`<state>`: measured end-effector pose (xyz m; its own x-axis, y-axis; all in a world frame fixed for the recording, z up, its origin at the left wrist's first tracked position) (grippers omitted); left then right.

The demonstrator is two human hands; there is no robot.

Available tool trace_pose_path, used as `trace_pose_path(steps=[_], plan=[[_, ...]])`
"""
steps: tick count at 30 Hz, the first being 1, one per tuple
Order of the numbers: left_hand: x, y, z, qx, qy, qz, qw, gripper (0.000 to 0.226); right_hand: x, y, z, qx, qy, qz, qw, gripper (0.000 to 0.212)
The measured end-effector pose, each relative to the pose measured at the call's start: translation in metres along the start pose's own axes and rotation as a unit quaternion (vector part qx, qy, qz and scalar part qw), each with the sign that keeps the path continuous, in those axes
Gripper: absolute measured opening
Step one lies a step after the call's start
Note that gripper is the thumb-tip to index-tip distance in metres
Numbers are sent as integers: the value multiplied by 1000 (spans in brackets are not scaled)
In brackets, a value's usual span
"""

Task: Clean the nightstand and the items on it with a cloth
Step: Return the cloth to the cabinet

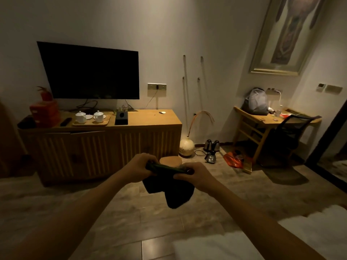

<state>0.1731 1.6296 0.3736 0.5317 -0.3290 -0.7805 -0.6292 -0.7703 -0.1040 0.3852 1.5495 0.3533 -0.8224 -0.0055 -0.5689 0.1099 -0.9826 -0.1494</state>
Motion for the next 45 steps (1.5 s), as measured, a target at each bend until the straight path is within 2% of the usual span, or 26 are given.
trace_pose_path(steps=[6,12,16,18,21,25,29,34,38,42,45], plan=[[-69,-133,98,-1,6,20,1000,17,-4,-171,-24,-2,-11,46,999,31],[-113,-267,175,-2,-30,30,999,19,-21,-320,-61,32,5,67,997,30],[-128,-353,233,-3,-25,45,999,18,-32,-413,-98,39,1,75,996,18],[-134,-399,267,-20,11,44,999,14,-37,-461,-123,45,-24,65,997,14],[-143,-477,320,-69,105,36,991,14,-45,-539,-168,59,-115,23,991,19],[-158,-569,371,-138,287,-14,948,20,-50,-637,-215,90,-224,-64,968,21],[-160,-654,411,-184,356,-66,914,14,-47,-724,-255,129,-253,-139,949,20],[-151,-758,470,-186,282,-114,934,21,-27,-809,-318,158,-257,-188,935,16],[-127,-839,527,-179,206,-129,953,23,9,-864,-382,204,-265,-247,910,15],[-101,-915,596,-130,51,-59,988,40,40,-909,-441,254,-259,-293,884,9],[-83,-956,646,-114,-38,10,993,44,62,-937,-479,310,-268,-292,864,8]])
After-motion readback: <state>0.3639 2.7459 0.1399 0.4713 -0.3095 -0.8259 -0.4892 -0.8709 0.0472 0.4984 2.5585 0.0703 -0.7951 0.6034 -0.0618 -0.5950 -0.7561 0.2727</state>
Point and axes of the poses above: each hand's wrist, its own y-axis away from the middle knuckle, its own x-axis out of the palm, z = x × y, the point moved 4 cm from there along -y, towards the middle knuckle, and after that the axes turned 5 degrees about -x, right-handed, at the moved point
